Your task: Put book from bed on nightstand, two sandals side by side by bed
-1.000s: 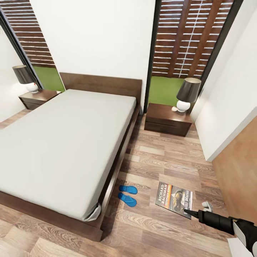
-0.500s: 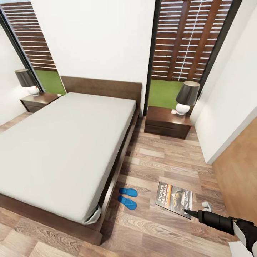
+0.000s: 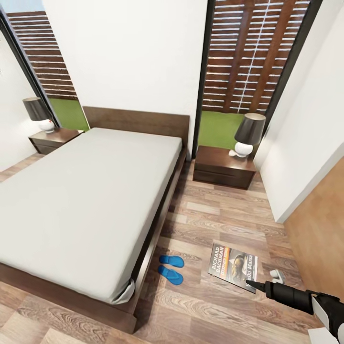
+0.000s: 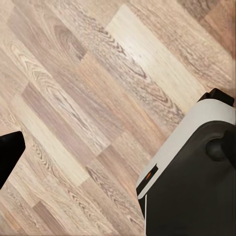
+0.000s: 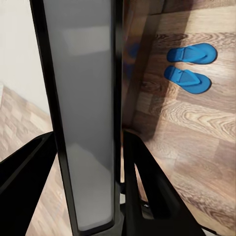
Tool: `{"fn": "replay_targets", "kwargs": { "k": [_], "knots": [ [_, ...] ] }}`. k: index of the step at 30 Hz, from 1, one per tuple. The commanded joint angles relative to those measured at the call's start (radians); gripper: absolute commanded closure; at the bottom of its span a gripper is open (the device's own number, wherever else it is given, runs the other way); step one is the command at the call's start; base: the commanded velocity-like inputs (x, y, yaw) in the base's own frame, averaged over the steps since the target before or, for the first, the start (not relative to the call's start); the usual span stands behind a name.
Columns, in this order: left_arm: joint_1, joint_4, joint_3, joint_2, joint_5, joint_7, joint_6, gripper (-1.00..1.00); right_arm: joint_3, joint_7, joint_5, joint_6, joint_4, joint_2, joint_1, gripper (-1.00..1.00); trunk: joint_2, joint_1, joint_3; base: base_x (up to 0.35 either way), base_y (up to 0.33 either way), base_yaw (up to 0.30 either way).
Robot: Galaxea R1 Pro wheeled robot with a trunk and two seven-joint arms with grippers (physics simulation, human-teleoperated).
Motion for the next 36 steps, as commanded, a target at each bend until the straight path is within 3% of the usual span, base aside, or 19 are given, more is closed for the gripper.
{"fn": "replay_targets", "kwargs": {
  "k": [1,36],
  "knots": [
    [-0.001,0.001,0.002,0.000,0.008,0.000,-0.005,-1.00,-0.006,0.004,0.003,0.010,0.000,0.000,-0.001,1.00,-0.001,0.000,0.000,0.000,0.000,0.000],
    [-0.001,0.001,0.001,-0.005,0.003,-0.020,-0.009,-1.00,-0.005,0.004,0.003,0.010,0.000,0.001,-0.001,1.00,-0.001,0.000,0.058,0.000,0.000,0.000]
  ]
}}
